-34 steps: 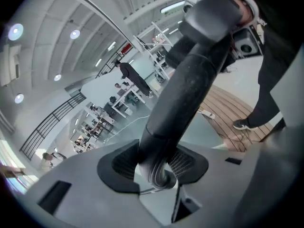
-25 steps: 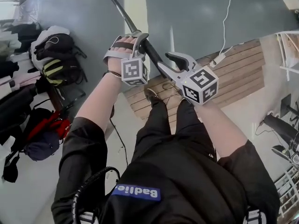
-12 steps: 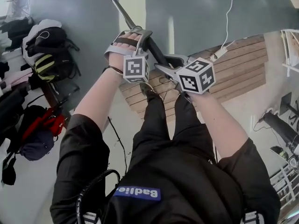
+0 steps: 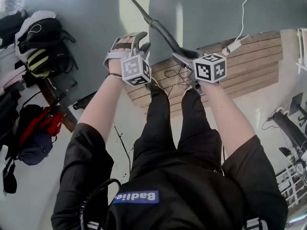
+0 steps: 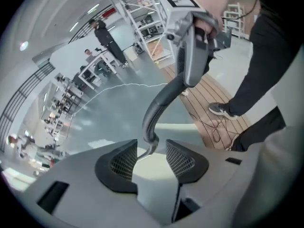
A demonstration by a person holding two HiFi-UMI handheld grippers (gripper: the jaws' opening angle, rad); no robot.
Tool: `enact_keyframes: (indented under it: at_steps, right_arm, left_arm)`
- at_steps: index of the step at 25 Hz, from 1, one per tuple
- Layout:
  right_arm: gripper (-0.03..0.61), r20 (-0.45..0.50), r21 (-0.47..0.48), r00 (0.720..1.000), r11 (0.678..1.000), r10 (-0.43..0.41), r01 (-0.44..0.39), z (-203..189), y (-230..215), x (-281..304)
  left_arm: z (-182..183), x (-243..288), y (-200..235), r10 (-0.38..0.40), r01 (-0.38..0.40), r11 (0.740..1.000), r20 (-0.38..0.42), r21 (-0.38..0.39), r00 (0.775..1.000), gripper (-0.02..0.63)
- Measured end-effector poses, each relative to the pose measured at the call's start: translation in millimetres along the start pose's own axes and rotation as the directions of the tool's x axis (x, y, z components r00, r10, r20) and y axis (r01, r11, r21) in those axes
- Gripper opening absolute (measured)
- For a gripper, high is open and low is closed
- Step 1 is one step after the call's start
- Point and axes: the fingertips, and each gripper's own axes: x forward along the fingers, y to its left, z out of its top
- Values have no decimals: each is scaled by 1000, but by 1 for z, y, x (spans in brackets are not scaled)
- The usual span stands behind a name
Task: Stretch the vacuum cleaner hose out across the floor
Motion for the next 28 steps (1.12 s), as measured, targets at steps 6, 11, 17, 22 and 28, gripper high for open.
enact_keyframes:
  at_steps: [6, 11, 17, 22, 28]
  right_arm:
    - [156, 40, 95, 997, 994, -64, 60, -35, -106, 21]
    - [156, 17, 109, 992, 986, -127, 125, -86, -172, 28]
    - [161, -65, 84, 966, 963, -252, 257, -138, -255, 22]
    - [167, -47, 93, 921, 917, -386, 389, -137, -288, -20]
    - [167, -68, 26, 936, 937, -345, 348, -138, -237, -68]
  left_arm:
    - [-11, -4, -2, 36, -20, 967, 57, -256, 998, 179]
    - [2, -9, 6, 85, -14, 888, 133, -460, 987, 179]
    - [28, -17, 15, 113, 4, 847, 187, -532, 976, 179]
    - [38, -29, 43, 178, -37, 826, 199, -562, 964, 179]
    - [76, -65, 55, 179, -17, 839, 246, -544, 953, 179]
